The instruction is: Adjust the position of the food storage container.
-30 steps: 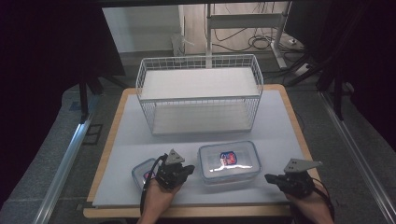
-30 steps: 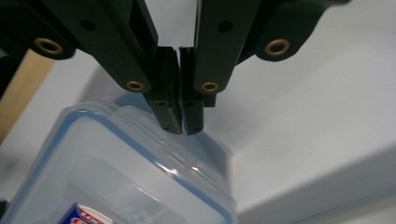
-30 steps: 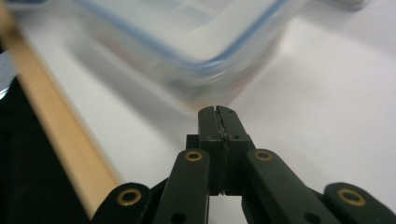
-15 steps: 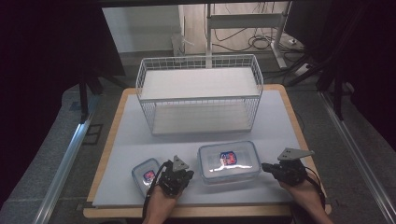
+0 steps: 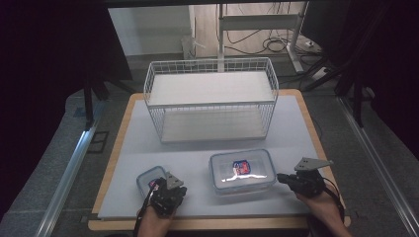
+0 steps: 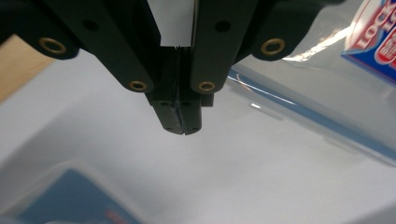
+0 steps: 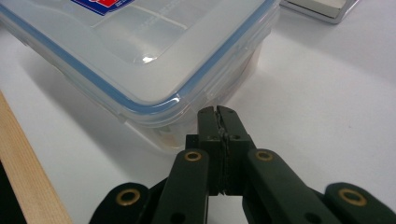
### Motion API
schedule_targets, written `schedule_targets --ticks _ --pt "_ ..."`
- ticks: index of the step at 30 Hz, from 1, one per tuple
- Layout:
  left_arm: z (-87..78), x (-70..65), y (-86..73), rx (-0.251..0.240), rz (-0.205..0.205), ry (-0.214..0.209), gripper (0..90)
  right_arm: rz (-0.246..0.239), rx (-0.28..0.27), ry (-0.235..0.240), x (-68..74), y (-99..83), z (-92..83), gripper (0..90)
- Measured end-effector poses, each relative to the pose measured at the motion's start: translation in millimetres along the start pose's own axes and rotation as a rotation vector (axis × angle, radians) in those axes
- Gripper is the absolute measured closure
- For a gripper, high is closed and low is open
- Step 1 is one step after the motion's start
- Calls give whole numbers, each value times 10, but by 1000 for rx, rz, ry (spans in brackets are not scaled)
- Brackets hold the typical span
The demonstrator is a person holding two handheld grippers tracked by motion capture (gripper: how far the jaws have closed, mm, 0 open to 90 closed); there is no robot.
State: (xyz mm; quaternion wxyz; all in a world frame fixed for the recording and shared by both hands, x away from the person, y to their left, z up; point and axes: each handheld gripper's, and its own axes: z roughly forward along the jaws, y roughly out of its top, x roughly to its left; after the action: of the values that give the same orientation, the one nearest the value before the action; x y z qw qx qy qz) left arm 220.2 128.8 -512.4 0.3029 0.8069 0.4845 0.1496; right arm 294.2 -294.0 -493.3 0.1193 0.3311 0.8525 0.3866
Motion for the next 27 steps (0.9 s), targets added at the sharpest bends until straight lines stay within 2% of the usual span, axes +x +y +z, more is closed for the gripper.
schedule_targets --ticks 1,2,5,6,8,9,11,12,13,14,16,19,22,27 --pt "-11 18 -10 4 -3 8 899 0 2 0 1 1 0 892" --pt "-28 33 -30 24 22 62 899 0 2 0 -1 1 2 892" --pt "-43 88 -56 28 7 59 899 1 2 -1 -1 1 3 891" --pt "-52 128 -63 36 -5 85 900 3 3 -2 0 2 5 891" --pt "-54 148 -63 32 -21 78 899 7 3 -2 0 3 7 894" --pt "-56 159 -57 27 -27 65 899 7 3 -2 0 3 7 894" --pt "-52 141 -21 -7 -31 10 898 15 2 6 -4 5 15 896" --pt "-26 90 35 -36 -31 -41 897 27 6 19 0 11 37 896" --pt "-26 90 35 -36 -31 -41 897 27 6 19 0 11 37 896" --pt "8 49 84 -41 -13 -53 897 23 13 23 12 18 54 896" --pt "57 30 133 -39 -4 -79 897 5 28 31 70 40 108 897" --pt "127 26 194 -24 17 -92 883 -8 29 40 131 92 165 897" --pt "170 34 252 -18 24 -118 869 -8 34 43 180 140 234 897" --pt "219 106 345 2 39 -125 856 -5 36 55 231 229 350 897"
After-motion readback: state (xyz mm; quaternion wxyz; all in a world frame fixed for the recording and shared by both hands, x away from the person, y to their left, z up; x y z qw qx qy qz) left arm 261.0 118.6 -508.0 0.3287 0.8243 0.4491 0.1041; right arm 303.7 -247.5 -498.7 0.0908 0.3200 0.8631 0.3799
